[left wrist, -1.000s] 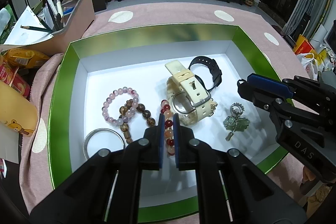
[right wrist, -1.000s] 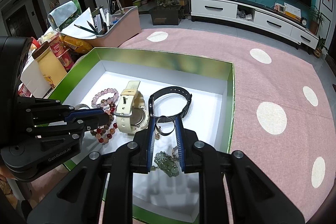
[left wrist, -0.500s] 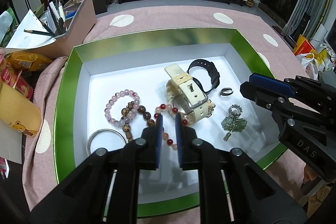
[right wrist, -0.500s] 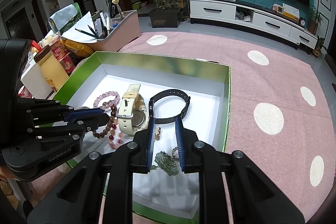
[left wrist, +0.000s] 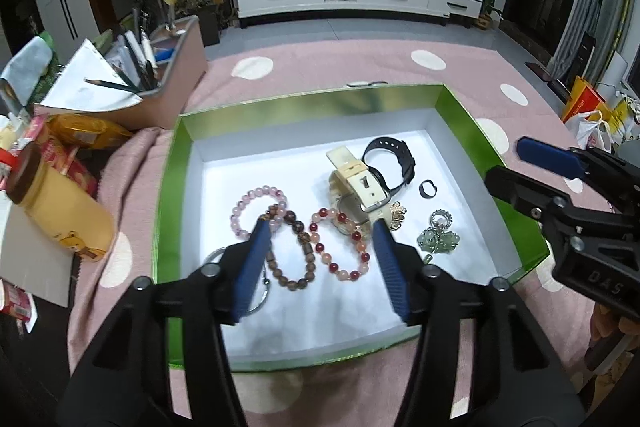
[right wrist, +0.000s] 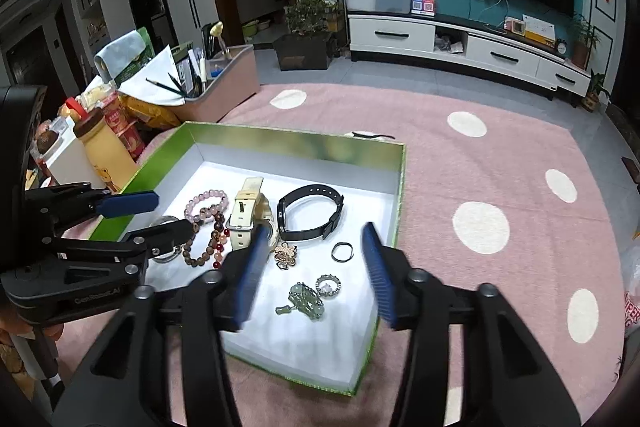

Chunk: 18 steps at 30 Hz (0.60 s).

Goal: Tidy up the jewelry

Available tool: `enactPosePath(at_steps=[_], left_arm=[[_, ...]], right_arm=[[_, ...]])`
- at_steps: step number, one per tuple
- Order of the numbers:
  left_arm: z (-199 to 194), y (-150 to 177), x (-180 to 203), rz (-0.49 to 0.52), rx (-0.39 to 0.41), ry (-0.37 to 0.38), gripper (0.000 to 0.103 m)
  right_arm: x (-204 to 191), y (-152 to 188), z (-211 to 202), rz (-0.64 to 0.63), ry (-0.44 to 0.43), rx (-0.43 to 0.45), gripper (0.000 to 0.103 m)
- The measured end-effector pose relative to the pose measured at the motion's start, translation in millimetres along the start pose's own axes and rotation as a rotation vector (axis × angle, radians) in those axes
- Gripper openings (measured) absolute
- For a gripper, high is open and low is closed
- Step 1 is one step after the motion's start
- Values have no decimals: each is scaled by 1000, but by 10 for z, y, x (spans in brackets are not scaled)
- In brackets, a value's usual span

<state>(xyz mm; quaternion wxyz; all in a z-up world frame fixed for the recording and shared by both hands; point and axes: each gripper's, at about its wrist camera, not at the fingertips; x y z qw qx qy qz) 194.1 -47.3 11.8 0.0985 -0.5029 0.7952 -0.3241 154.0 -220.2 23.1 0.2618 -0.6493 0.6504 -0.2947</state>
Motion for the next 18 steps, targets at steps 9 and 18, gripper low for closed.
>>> enactPosePath(at_steps=[9,18], left_arm=[[-421,-13,20,-10,71,-77,89],[-847,-43,10,-47,113,-140,101]], right_arm=[[34,-68,-328,33,3,0,99],[-49,-141,-574,47,44,-44,102]])
Point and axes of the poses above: each gripper's, at about its wrist camera, not at the fingertips, and z roughly the way its jaws point, x to its right, y to its underside, and after that the axes turned 12 degrees about y, right-handed
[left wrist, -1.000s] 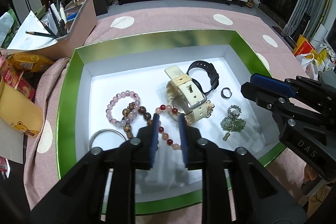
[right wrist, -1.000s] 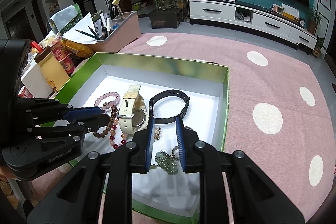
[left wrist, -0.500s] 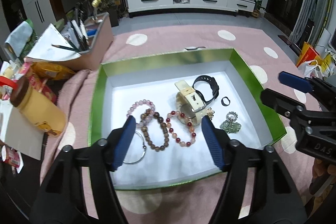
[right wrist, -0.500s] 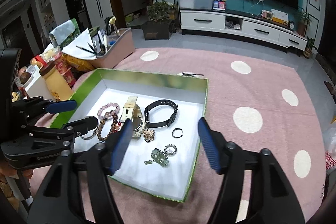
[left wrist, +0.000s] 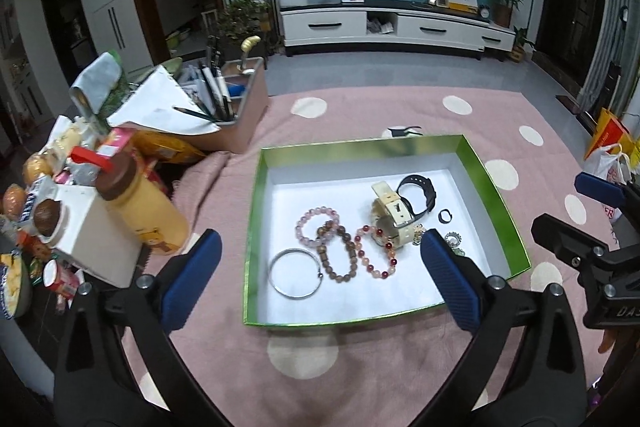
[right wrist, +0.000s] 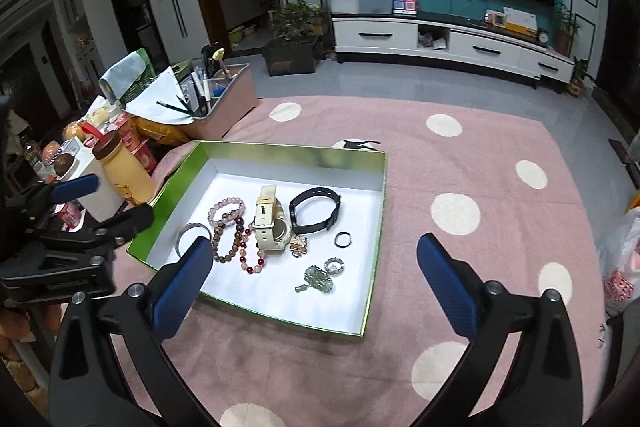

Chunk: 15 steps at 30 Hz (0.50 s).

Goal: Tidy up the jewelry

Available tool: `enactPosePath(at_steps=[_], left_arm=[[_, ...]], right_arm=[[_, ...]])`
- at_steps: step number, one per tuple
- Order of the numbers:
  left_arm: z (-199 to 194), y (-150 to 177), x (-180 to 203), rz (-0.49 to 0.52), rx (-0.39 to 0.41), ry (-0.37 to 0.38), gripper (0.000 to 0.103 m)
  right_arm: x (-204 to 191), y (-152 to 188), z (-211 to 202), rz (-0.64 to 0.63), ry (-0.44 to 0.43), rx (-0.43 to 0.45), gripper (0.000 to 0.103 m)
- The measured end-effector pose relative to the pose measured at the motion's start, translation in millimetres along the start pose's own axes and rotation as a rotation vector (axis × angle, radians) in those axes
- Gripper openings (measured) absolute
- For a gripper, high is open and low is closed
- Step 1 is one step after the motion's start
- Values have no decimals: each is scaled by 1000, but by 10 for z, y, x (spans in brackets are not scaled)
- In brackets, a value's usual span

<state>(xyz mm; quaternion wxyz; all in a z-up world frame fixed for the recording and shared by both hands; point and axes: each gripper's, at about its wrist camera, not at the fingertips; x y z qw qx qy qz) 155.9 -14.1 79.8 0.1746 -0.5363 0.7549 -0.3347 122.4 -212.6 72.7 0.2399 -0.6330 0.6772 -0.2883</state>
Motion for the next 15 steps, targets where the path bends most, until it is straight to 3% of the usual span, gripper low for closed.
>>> enactPosePath(at_steps=[4,15], left_arm=[[-163,-59,-41,-32,-2,-37,101],[-312,-83,-111,-101,-28,-48,101]], right_arm=[[-22,-37,-108,11,7,-14,102],[-65,-74,-235,12,30,-27,102]])
Point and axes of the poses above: each gripper's, at about its wrist camera, not at the fingertips, and z roughly the way its jaws point, x to its right, y to its underside, and after that the axes turned 12 degrees about y, right-handed
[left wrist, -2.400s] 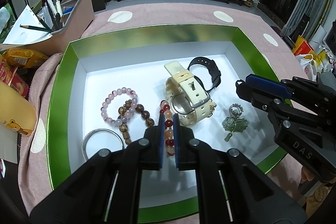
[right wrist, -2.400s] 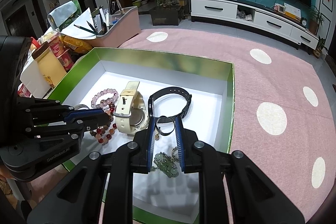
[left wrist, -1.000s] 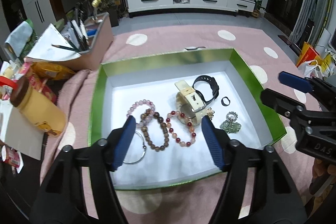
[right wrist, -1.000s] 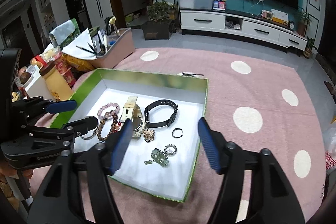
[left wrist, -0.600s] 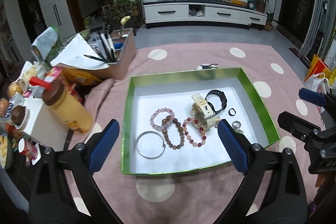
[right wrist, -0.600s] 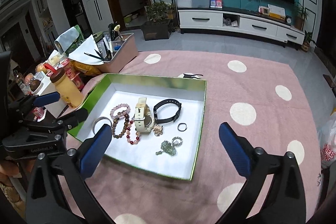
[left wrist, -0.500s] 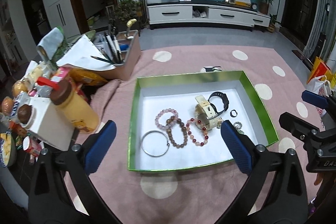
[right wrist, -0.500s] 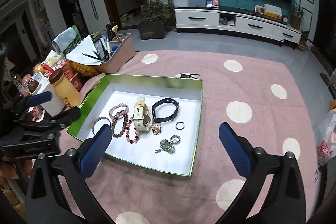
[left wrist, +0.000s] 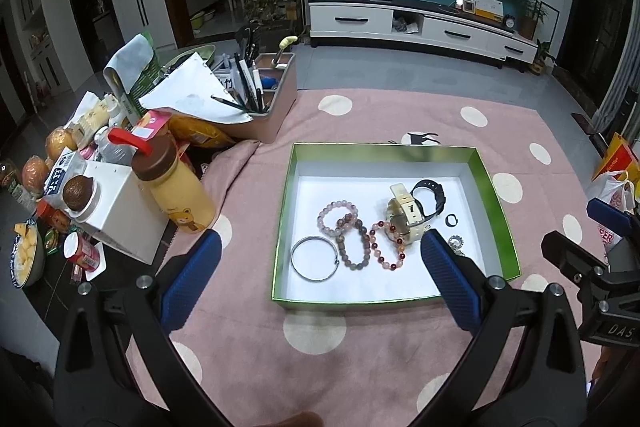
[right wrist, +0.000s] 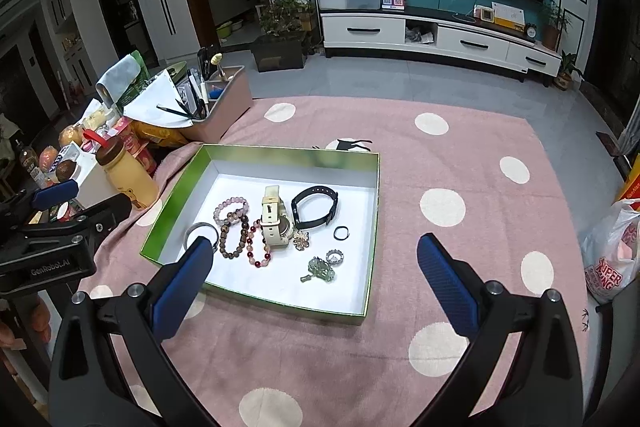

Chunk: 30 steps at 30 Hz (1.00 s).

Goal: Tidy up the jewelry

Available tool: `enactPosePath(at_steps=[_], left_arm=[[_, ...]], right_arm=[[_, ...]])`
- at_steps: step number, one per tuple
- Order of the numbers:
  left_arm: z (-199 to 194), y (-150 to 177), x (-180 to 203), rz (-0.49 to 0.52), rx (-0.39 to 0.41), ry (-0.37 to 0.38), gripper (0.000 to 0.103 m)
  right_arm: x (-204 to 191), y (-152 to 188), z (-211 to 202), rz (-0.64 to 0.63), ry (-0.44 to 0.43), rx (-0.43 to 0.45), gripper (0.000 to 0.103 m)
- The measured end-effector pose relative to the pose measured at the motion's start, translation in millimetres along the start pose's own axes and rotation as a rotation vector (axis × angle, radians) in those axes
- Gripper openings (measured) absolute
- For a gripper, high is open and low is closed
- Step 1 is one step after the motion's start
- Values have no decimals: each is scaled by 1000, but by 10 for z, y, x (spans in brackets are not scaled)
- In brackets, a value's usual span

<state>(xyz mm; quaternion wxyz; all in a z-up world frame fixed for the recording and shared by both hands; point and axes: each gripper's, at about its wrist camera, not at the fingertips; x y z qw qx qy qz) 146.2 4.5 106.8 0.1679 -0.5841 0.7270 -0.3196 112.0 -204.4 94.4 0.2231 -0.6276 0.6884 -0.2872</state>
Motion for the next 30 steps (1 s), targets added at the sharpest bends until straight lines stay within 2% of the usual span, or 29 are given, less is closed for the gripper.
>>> enactPosePath(at_steps=[30], left_arm=[[189,24,8,4,-37,-23,101]], right_arm=[[-83,20,197,-16,20,-33,102]])
Point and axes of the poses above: each gripper's, at about its wrist camera, not at the fingertips, and z roughly the way its jaws point, x to its right, y to its underside, and after that the axes turned 12 degrees about y, right-handed
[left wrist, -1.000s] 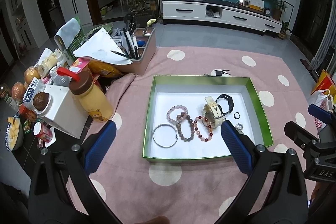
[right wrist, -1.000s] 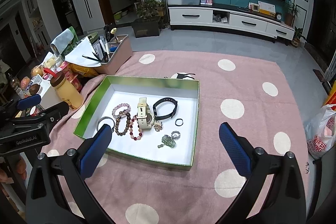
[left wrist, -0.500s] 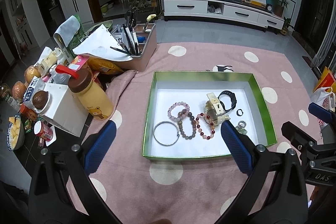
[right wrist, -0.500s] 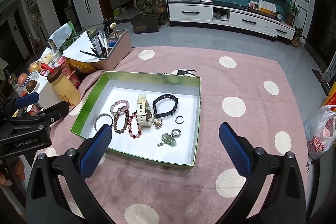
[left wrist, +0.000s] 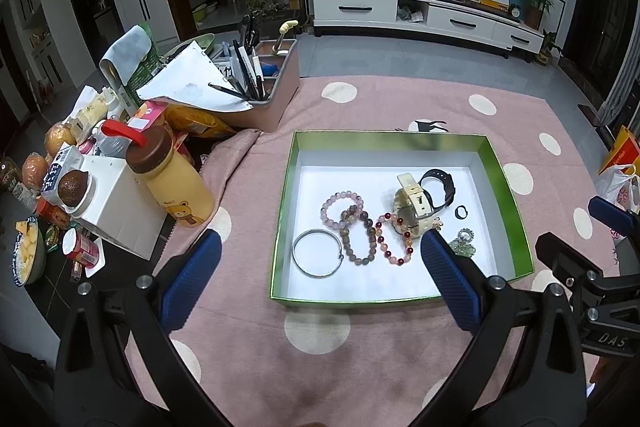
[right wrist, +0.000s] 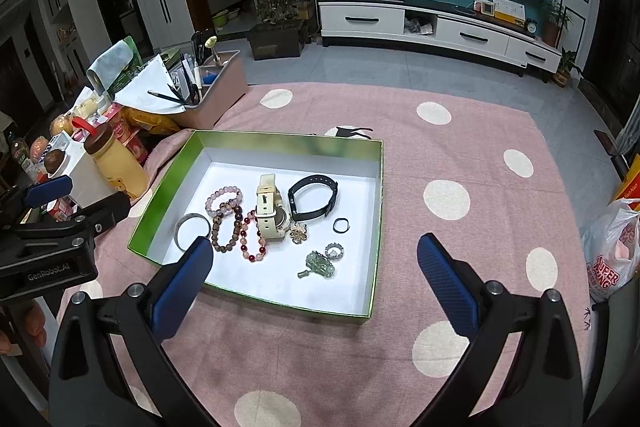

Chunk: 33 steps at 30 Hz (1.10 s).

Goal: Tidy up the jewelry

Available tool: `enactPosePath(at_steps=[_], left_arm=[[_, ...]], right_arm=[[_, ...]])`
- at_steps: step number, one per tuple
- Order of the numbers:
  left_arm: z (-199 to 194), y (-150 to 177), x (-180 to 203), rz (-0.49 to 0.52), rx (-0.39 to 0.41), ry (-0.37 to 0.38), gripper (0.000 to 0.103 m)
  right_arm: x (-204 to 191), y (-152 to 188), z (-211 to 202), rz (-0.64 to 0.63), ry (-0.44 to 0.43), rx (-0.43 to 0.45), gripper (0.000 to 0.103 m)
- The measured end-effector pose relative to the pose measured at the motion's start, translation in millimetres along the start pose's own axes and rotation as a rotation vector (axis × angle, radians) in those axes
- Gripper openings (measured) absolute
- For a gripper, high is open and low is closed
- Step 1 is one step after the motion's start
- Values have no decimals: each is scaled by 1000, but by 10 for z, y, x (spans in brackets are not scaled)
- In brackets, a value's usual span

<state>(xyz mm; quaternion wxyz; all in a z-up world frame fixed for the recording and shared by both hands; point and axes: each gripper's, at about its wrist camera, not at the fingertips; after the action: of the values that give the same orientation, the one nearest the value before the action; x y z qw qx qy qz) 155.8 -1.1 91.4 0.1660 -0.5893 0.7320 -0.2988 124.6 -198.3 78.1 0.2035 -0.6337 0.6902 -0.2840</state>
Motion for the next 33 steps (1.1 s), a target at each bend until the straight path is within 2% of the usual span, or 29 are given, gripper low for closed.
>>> enactPosePath(at_steps=[33], left_arm=[[86,2,-33,-3,-11,-12,101]], right_arm=[[-52,-6,41,-7,0,3,102]])
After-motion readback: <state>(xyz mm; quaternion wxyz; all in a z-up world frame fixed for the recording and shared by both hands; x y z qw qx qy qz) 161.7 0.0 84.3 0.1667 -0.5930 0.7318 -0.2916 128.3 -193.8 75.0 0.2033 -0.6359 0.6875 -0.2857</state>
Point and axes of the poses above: each gripper's, at about its wrist camera, not at the fingertips, and z roughly the way its jaws point, x to its right, y to its underside, and after that the axes turned 12 degrees about y, right-handed
